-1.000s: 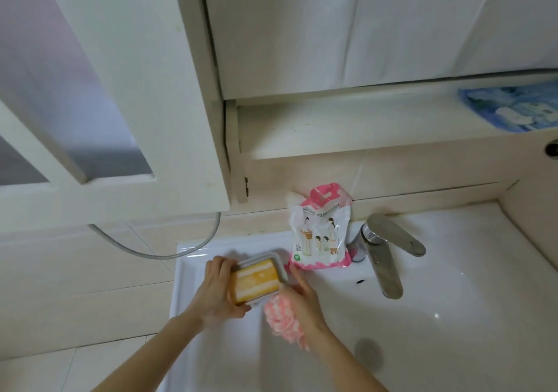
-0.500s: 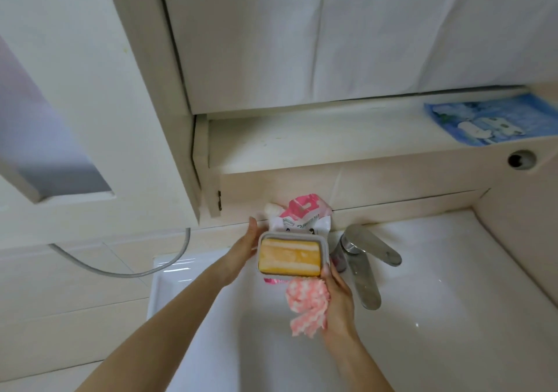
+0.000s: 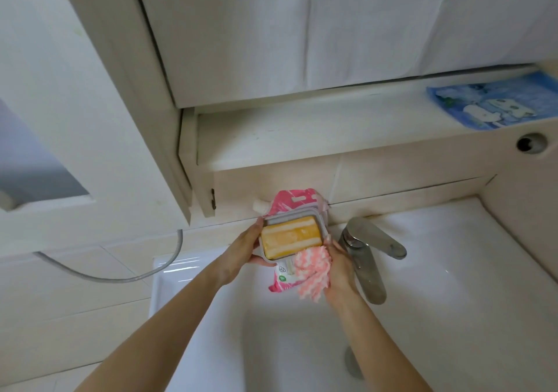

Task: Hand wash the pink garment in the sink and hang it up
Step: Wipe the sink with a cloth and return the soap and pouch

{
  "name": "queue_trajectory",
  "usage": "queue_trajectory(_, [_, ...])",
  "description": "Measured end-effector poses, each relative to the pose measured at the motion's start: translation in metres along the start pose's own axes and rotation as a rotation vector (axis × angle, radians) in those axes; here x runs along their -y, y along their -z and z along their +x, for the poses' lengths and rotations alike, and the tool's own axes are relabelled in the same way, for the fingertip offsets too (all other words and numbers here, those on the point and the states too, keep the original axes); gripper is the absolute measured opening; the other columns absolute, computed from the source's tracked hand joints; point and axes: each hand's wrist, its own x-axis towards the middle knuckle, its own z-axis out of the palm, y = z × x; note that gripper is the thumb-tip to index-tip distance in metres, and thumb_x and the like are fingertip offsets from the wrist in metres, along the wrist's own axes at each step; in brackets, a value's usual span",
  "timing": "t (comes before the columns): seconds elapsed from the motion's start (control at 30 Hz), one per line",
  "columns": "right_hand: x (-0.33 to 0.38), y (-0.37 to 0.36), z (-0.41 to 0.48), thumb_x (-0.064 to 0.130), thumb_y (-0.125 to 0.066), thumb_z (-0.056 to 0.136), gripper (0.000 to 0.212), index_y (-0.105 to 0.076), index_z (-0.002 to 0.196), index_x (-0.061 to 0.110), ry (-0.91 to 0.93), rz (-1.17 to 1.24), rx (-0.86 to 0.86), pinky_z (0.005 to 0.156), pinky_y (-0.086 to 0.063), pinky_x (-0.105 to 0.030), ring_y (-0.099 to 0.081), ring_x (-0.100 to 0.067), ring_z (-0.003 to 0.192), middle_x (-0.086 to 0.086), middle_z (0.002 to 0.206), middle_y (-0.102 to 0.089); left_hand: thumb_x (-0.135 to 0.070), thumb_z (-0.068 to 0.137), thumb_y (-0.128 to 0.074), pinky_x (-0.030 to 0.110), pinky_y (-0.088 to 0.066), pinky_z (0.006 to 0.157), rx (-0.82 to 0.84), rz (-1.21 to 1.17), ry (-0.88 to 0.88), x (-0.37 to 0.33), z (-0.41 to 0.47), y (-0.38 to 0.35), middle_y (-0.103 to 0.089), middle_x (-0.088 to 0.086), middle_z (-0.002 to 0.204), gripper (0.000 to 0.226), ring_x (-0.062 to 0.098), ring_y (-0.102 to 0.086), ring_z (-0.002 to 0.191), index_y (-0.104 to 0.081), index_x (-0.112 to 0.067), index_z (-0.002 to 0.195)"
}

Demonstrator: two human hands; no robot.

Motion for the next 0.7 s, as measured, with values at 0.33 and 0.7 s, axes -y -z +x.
queue_trajectory(0.33, [-0.003, 0.002, 0.008, 0.035, -0.043, 0.100, 0.043, -0.063, 0.114, -0.001, -0.053, -0.069, 0.073, 0.072, -0.053, -0.033, -0.068, -0.028, 0.096, -0.016, 0.103, -0.071, -0.040, 0.095, -0.046, 0.029, -0.057, 0.062, -0.014, -0.012, 0.138, 0.010, -0.013, 0.012, -0.073, 0.010, 0.094, 0.041, 0.020, -0.070, 0.084, -0.065, -0.007, 0.110])
queue_trajectory(0.7, [-0.086, 0.096, -0.037, 0.032, -0.062, 0.091, 0.032, -0.061, 0.072, 0.007, -0.124, -0.643, -0.115, 0.037, -0.043, -0.023, -0.049, -0.019, 0.033, -0.005, 0.045, -0.051, -0.040, 0.095, -0.049, 0.018, -0.039, 0.050, -0.481, 0.027, 0.049, 0.022, -0.056, -0.007, -0.046, -0.001, 0.056, 0.041, 0.012, -0.041, 0.052, -0.048, -0.007, 0.073])
